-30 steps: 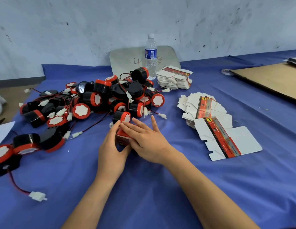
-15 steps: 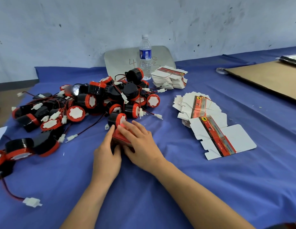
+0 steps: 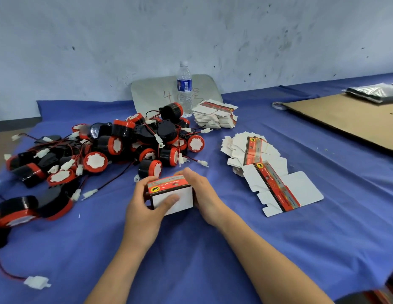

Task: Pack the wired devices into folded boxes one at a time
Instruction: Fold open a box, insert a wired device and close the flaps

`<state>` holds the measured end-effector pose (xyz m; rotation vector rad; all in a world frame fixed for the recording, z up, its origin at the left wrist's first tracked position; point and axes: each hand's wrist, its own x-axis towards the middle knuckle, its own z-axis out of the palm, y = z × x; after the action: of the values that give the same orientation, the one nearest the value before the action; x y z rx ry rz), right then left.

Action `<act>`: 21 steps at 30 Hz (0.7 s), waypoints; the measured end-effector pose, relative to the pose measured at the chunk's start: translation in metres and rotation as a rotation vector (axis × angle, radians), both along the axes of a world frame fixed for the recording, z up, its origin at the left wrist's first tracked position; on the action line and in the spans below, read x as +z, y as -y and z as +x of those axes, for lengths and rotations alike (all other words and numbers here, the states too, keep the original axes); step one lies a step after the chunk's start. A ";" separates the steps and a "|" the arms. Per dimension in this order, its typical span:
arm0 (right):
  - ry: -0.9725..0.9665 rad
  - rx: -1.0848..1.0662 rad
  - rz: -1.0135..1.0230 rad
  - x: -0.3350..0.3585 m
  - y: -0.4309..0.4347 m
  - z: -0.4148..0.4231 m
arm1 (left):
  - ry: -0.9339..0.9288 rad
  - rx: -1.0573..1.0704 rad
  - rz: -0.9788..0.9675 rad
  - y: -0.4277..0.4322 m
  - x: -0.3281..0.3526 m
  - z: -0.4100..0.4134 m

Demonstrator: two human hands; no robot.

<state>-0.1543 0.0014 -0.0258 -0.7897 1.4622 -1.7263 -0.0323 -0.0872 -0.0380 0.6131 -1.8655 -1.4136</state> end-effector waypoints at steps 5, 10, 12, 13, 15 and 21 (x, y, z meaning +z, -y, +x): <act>-0.245 -0.062 0.069 -0.001 -0.011 0.004 | 0.012 -0.004 0.024 0.000 -0.001 -0.001; -0.036 -0.324 0.005 0.016 -0.039 0.000 | -0.004 -0.164 0.068 -0.002 -0.001 -0.002; 0.239 -0.508 -0.181 0.024 -0.066 -0.004 | -0.015 -0.196 0.068 -0.004 -0.004 -0.002; 0.345 -0.587 -0.289 0.027 -0.085 -0.007 | -0.018 -0.206 0.064 -0.006 -0.007 -0.002; 0.471 -0.757 -0.478 0.031 -0.120 -0.009 | -0.032 -0.213 0.051 -0.003 -0.010 -0.002; 0.518 -1.731 -0.829 0.027 -0.214 -0.012 | 0.009 -0.277 0.008 -0.006 -0.011 -0.001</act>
<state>-0.1667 0.2157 0.0011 1.0257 0.8455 -3.4496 -0.0332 -0.0811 -0.0490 0.3750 -2.0121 -1.5944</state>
